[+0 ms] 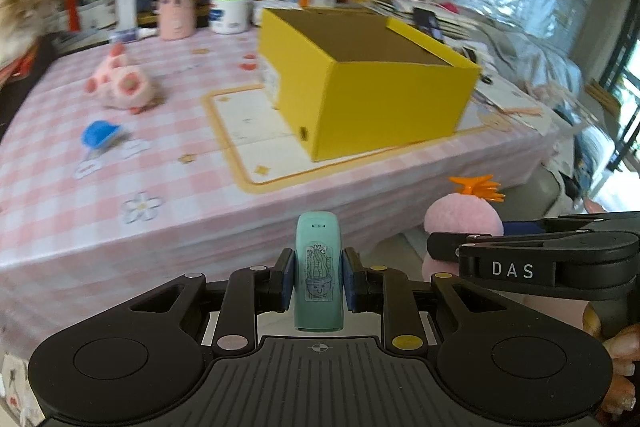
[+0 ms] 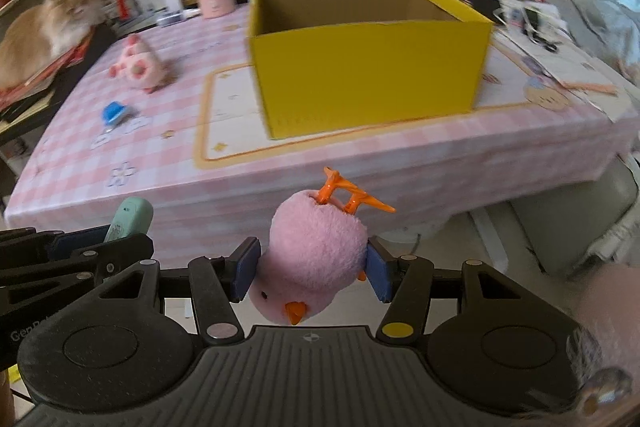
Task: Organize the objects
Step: 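Carry the highlighter in the left tool while the right tool carries the chick to the yellow box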
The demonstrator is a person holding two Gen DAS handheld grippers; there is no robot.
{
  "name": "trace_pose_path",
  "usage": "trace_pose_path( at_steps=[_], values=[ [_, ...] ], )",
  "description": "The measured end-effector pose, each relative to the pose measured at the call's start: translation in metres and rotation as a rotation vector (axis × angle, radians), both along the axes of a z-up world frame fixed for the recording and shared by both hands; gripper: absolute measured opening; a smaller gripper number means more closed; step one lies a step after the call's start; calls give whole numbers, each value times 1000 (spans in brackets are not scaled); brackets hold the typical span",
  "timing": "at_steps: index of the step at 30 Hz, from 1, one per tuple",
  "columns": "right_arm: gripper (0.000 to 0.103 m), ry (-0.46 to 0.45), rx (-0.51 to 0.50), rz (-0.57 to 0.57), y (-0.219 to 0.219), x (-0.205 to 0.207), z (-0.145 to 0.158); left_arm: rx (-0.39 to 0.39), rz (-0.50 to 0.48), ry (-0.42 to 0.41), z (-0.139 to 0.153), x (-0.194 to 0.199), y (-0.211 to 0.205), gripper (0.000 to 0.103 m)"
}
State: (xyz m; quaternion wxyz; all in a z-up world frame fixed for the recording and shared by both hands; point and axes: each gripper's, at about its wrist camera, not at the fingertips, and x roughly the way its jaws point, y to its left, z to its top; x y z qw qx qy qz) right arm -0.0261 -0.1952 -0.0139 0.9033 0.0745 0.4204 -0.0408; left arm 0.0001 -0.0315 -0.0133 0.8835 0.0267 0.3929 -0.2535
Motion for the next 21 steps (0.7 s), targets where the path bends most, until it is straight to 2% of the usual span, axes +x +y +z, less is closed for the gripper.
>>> trace_pose_path(
  at_steps=[6, 21],
  values=[
    [54, 11, 14, -51, -30, 3, -1, 7, -20, -4, 0, 9, -22, 23],
    [53, 5, 7, -23, -75, 45, 4, 11, -5, -40, 10, 40, -71, 23]
  ],
)
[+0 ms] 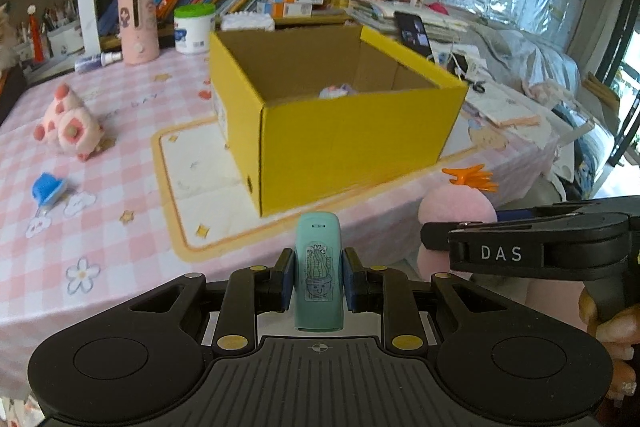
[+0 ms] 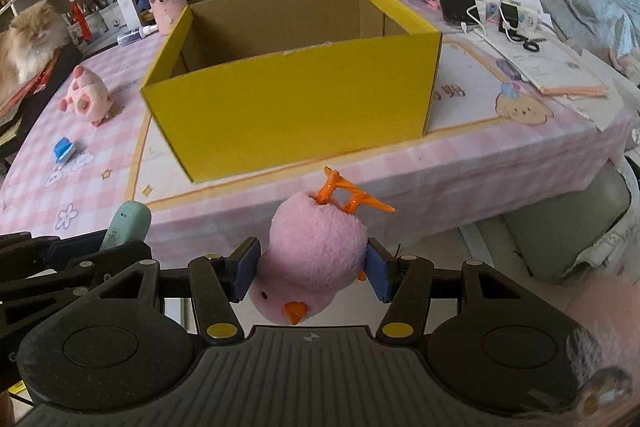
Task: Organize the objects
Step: 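Carry the highlighter in the left tool while the right tool carries the chick to the yellow box, then open the left tool to drop the highlighter while the right tool releases the chick into the box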
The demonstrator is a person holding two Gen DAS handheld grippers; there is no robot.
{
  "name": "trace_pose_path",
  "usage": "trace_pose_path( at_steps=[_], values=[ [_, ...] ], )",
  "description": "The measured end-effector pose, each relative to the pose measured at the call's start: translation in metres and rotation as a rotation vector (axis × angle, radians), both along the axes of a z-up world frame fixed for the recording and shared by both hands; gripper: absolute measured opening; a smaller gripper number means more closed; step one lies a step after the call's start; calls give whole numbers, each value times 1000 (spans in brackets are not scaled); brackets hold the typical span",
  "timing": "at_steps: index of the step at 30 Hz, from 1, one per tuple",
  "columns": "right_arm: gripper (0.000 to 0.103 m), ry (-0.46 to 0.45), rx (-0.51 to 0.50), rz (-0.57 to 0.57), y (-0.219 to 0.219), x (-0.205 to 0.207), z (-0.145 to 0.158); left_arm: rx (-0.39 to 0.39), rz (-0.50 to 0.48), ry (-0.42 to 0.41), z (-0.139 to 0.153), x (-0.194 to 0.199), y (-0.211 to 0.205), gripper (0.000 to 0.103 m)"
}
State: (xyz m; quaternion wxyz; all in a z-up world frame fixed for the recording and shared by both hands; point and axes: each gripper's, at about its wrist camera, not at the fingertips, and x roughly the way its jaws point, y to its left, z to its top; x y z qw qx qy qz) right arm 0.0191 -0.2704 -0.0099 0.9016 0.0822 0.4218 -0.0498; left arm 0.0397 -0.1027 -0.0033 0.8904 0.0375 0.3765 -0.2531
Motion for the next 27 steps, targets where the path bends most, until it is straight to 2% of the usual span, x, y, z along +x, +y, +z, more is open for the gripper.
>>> trace_pose_path(
  at_steps=[4, 8, 12, 15, 18, 21, 27],
  values=[
    [54, -47, -21, 26, -14, 15, 15, -42, 24, -80, 18, 10, -14, 23],
    [54, -172, -54, 51, -30, 33, 41, -103, 38, -158, 42, 30, -27, 23],
    [54, -303, -89, 85, -50, 57, 69, -111, 73, -208, 58, 53, -41, 23],
    [54, -355, -122, 135, -63, 77, 82, -93, 111, -210, 59, 72, -50, 23],
    [54, -359, -136, 196, -70, 101, 82, -76, 148, -172, 52, 90, -56, 23],
    [53, -317, -164, 261, -71, 126, 68, -59, 177, -129, 43, 104, -60, 23],
    [38, -209, -162, 344, -70, 159, 32, -9, 189, -86, 28, 128, -77, 23]
  ],
)
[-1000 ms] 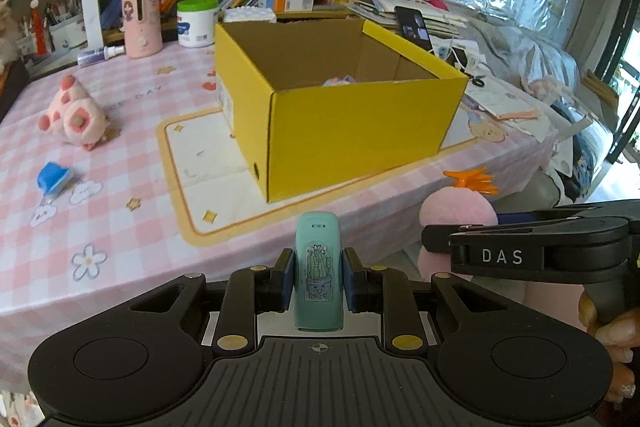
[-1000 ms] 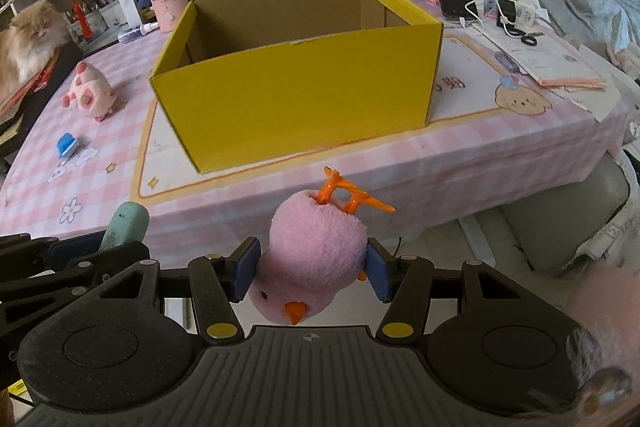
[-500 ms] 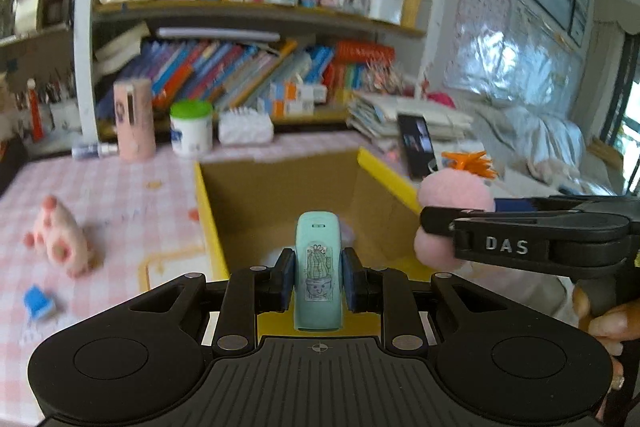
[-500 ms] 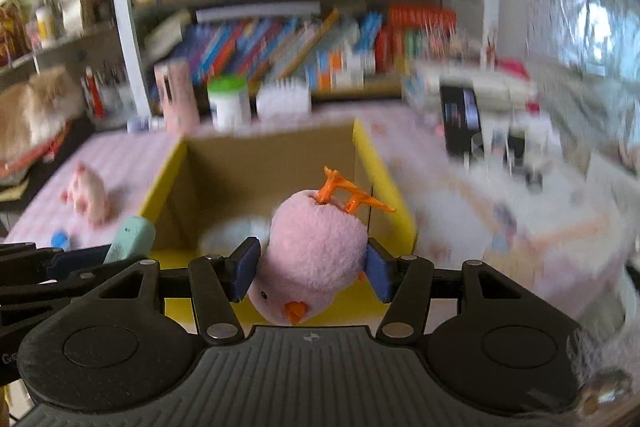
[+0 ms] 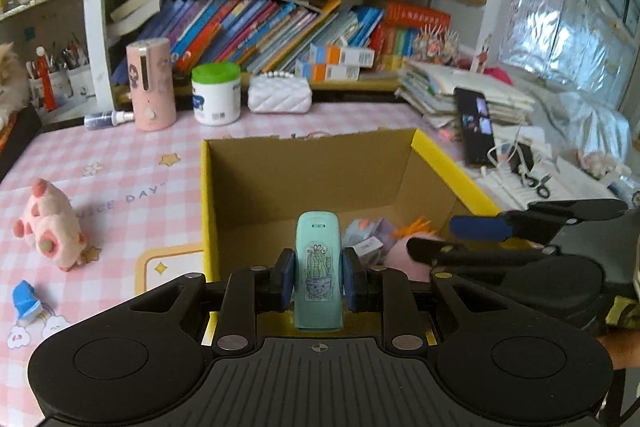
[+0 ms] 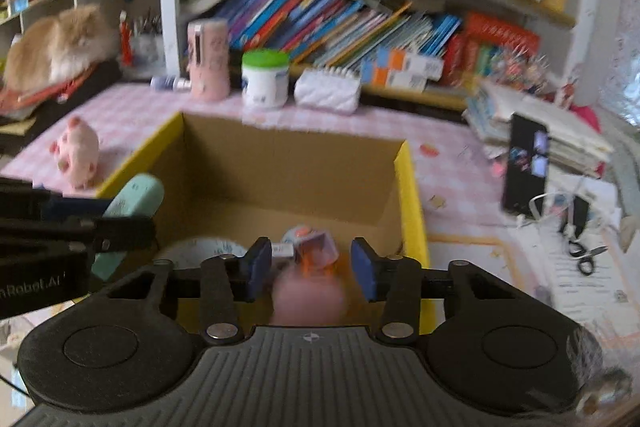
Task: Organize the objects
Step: 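Open the left tool to drop the highlighter while the right tool releases the chick into the box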
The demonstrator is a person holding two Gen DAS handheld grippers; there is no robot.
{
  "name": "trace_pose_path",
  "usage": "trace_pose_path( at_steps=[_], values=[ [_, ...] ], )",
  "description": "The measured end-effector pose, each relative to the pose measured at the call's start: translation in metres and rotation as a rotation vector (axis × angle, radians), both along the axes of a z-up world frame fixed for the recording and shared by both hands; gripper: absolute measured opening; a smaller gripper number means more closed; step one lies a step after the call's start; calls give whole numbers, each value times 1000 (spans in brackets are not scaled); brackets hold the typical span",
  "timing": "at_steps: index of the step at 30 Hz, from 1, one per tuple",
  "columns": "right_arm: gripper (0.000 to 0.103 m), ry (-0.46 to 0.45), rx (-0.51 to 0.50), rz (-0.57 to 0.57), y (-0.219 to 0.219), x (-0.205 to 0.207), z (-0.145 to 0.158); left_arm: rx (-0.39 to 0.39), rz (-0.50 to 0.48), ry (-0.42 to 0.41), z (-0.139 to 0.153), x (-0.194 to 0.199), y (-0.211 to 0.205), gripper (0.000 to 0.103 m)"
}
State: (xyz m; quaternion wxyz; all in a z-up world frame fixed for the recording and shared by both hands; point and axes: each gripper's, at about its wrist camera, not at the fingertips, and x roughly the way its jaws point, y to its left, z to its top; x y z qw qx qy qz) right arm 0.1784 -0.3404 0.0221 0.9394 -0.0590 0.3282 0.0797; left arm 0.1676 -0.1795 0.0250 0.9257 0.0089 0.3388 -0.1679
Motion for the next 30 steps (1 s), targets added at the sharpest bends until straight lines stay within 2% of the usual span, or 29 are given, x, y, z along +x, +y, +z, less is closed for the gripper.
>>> trace_pose_path(
  at_steps=[4, 12, 17, 20, 21, 22, 24, 30],
  values=[
    [36, 70, 14, 26, -1, 16, -16, 25, 3, 38, -9, 15, -11, 23],
    [34, 96, 29, 42, -5, 15, -28, 51, 21, 113, -27, 33, -21, 23],
    [33, 92, 44, 33, -6, 12, -29, 55, 32, 106, -27, 31, -19, 27],
    [34, 91, 49, 23, -6, 11, -28, 37, 34, 69, -19, 24, -17, 46],
    [35, 91, 50, 19, -6, 11, -27, 31, 38, 51, -15, 21, -16, 61],
    [37, 90, 54, 15, -6, 10, -26, 27, 45, 22, -10, 15, -15, 67],
    [41, 81, 57, 4, -5, 6, -23, 19, 40, -17, -3, 6, -14, 68],
    [42, 46, 74, -33, -3, -7, -9, -11, 57, -62, 13, -18, -2, 74]
  ],
)
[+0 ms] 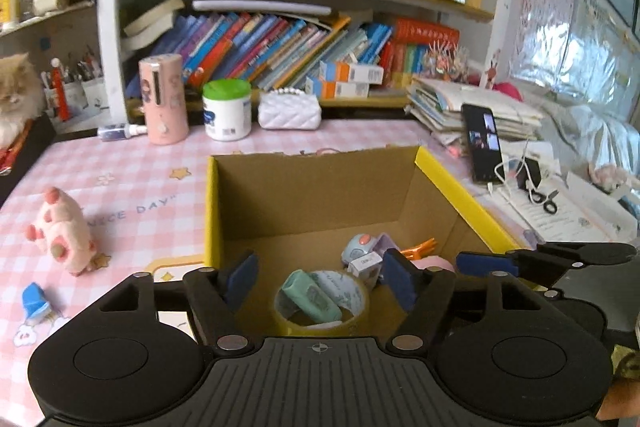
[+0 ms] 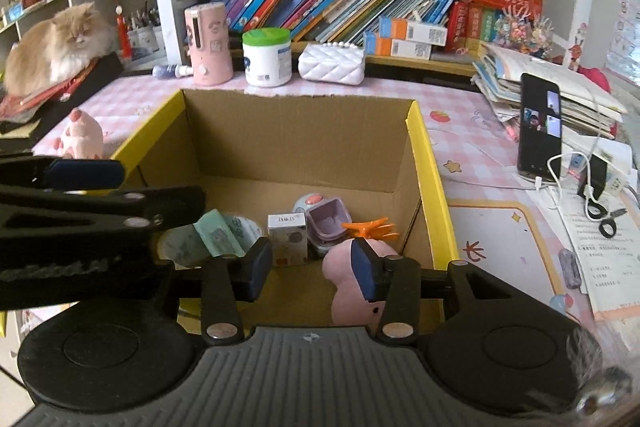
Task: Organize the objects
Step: 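Open the left tool to drop the highlighter while the right tool releases the chick into the box, then withdraw both tools from the box toward the blue toy and pink plush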
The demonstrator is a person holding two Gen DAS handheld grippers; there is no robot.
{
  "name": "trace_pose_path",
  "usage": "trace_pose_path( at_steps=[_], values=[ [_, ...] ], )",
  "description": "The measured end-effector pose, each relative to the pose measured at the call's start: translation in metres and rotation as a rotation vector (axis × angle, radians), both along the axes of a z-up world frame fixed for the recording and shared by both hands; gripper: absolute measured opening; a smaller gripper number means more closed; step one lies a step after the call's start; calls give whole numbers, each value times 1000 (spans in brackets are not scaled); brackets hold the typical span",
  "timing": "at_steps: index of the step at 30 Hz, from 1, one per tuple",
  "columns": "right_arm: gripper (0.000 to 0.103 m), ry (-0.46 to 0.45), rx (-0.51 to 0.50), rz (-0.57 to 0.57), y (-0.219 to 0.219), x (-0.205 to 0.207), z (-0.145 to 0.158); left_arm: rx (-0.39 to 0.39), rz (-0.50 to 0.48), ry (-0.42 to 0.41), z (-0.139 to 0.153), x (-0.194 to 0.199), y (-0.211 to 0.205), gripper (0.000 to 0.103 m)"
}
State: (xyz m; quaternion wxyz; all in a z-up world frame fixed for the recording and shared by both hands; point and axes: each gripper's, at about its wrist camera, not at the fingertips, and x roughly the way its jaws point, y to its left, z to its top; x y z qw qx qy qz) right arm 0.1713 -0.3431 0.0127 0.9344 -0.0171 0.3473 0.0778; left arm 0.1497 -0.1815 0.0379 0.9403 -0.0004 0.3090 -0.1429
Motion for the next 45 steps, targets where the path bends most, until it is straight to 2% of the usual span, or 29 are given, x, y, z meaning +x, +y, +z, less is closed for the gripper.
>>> trace_pose_path(
  at_steps=[8, 12, 20, 28, 30, 36, 45],
  values=[
    [50, -68, -14, -66, 11, -36, 18, -51, 43, -55, 9, -34, 29, 83],
    [50, -84, -19, -90, 19, -56, 24, -27, 54, -47, 4, -46, 42, 83],
    [51, -45, -27, -129, 46, -88, 20, -5, 62, 26, -13, -77, 72, 84],
    [61, 15, -60, -184, 81, -119, 4, 27, 107, 57, -20, -106, 106, 89],
    [67, 15, -60, -184, 90, -126, 3, 27, 118, 63, -21, -112, 114, 89],
    [71, 23, -64, -166, 115, -142, 1, 35, 134, 80, -24, -126, 136, 89],
    [74, 43, -39, -145, 148, -156, -2, 47, 147, 85, -25, -144, 167, 89]
  ],
)
